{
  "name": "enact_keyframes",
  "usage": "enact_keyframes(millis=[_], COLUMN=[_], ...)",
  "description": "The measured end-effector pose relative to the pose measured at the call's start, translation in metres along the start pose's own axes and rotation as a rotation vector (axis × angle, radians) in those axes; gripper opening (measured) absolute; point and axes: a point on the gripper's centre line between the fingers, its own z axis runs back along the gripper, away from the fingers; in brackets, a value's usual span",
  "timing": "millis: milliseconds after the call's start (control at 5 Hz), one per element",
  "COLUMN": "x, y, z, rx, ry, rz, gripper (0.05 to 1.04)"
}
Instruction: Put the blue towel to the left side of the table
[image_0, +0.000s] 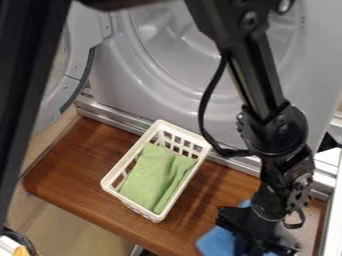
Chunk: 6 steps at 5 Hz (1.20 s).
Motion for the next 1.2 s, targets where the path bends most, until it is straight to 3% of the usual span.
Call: enact_keyframes(millis=[200,600,800,1000,1200], x=[0.005,-0.003,-0.013,-0.016,-0.013], y=[0.000,0.029,0.064,0.112,0.157], z=[0.041,0.108,0.131,0.141,0.139], rx=[-0.003,0.033,0.111,0.137,0.157], ry=[-0.016,0.015,0.101,0.169,0.195], rz=[0.010,0.067,0.129,0.232,0.301], gripper=[0.086,0.086,0.086,0.086,0.086])
